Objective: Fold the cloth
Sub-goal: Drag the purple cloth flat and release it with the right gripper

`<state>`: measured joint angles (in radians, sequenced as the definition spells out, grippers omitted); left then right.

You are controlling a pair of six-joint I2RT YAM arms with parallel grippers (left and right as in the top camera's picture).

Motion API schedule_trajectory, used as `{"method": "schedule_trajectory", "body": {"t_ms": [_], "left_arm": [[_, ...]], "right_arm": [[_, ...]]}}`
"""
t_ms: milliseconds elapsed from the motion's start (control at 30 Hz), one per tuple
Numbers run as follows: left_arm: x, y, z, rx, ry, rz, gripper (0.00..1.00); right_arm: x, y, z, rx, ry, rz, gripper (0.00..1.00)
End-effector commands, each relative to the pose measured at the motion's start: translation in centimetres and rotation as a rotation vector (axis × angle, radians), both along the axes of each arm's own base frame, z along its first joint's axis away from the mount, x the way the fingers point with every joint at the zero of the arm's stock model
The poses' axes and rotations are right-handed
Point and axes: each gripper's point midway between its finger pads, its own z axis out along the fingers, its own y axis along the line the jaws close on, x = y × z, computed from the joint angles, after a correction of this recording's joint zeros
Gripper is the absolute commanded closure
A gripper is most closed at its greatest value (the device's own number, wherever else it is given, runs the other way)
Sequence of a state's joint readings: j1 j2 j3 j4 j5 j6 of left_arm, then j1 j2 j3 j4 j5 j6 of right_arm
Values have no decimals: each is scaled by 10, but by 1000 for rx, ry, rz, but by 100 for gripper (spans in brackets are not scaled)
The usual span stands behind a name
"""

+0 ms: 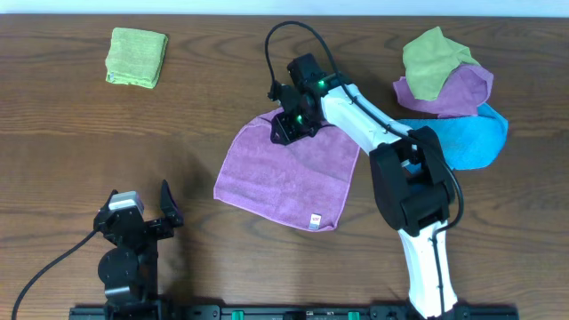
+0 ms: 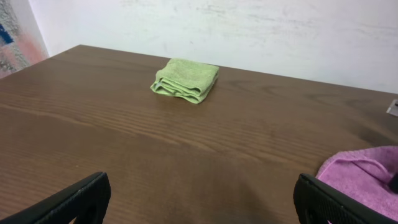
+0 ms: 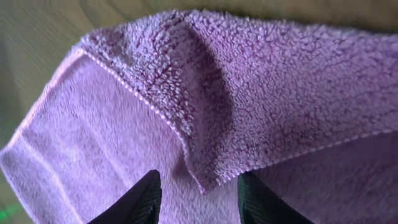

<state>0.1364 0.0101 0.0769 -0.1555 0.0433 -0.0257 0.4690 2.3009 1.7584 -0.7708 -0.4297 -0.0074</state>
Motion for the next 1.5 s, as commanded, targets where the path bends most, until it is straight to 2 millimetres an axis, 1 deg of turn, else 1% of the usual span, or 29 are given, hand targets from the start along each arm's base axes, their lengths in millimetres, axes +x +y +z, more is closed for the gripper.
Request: {"method": "schedule_trajectory", "body": {"t_ms": [0, 133, 200, 300, 367, 433, 500, 533, 567, 600, 667, 733, 800, 833, 867, 900, 933, 1000, 1033, 1067, 1100, 1133, 1200, 1267, 1300, 1333, 1367, 1400, 1467], "left_arm": [[0, 3, -17, -5, 37, 18, 5], [0, 3, -17, -5, 37, 18, 5], [0, 3, -17, -5, 37, 18, 5], [0, 3, -17, -5, 37, 18, 5], [0, 3, -17, -5, 37, 18, 5], [0, 3, -17, -5, 37, 18, 5], [0, 3, -17, -5, 37, 18, 5], [0, 3, -17, -5, 37, 18, 5], [0, 3, -17, -5, 37, 18, 5], [0, 3, -17, -5, 37, 18, 4], [0, 3, -17, -5, 37, 18, 5], [0, 3, -17, -5, 37, 18, 4], [0, 3, -17, -5, 37, 18, 5], [0, 3, -17, -5, 37, 18, 4], [0, 3, -17, -5, 37, 18, 5], [0, 3, -17, -5, 37, 18, 5], [0, 3, -17, -5, 37, 18, 5], [0, 3, -17, -5, 37, 18, 4], [0, 3, -17, -5, 37, 18, 5], [0, 3, -17, -5, 37, 18, 5], [0, 3, -17, -5, 37, 18, 5], [0, 3, -17, -5, 37, 18, 5], [0, 3, -17, -5, 37, 18, 5], [0, 3, -17, -5, 37, 18, 5], [0, 3, -17, -5, 37, 18, 5], [0, 3, -17, -5, 37, 18, 5], [0, 3, -17, -5, 37, 18, 5], [0, 3, -17, -5, 37, 18, 4], [0, 3, -17, -5, 37, 18, 5]], "right_arm": [[4, 8, -6, 12, -16, 2, 58], [15, 22, 0, 49, -84, 14, 56], [19, 32, 3, 70, -122, 27, 53], [29, 50, 12, 115, -201, 47, 53], [41, 65, 23, 161, -285, 60, 54], [57, 79, 36, 206, -386, 62, 57], [73, 88, 52, 245, -479, 40, 56], [82, 89, 59, 255, -516, 14, 57], [84, 89, 61, 259, -523, 0, 57], [85, 88, 61, 260, -514, -9, 52], [80, 80, 52, 233, -464, -20, 52], [69, 69, 42, 194, -391, -23, 49], [59, 58, 43, 172, -326, -26, 45], [57, 52, 51, 170, -311, -31, 44], [57, 46, 64, 171, -318, -39, 40], [59, 41, 86, 182, -352, -37, 35], [60, 38, 103, 192, -382, -34, 30], [57, 32, 143, 209, -453, -16, 28], [54, 29, 158, 206, -480, -4, 28], [50, 24, 172, 194, -505, 1, 30], [46, 18, 182, 171, -523, 2, 32], [40, 12, 191, 147, -535, 5, 32], [25, 3, 197, 91, -528, 28, 33], [2, -6, 187, 32, -450, 54, 45], [-9, -10, 180, 7, -399, 64, 62], [-22, -13, 171, -21, -345, 76, 85], [-35, -18, 160, -66, -284, 88, 99], [-44, -31, 144, -159, -241, 76, 99], [-39, -65, 123, -347, -230, -65, 99]]}}
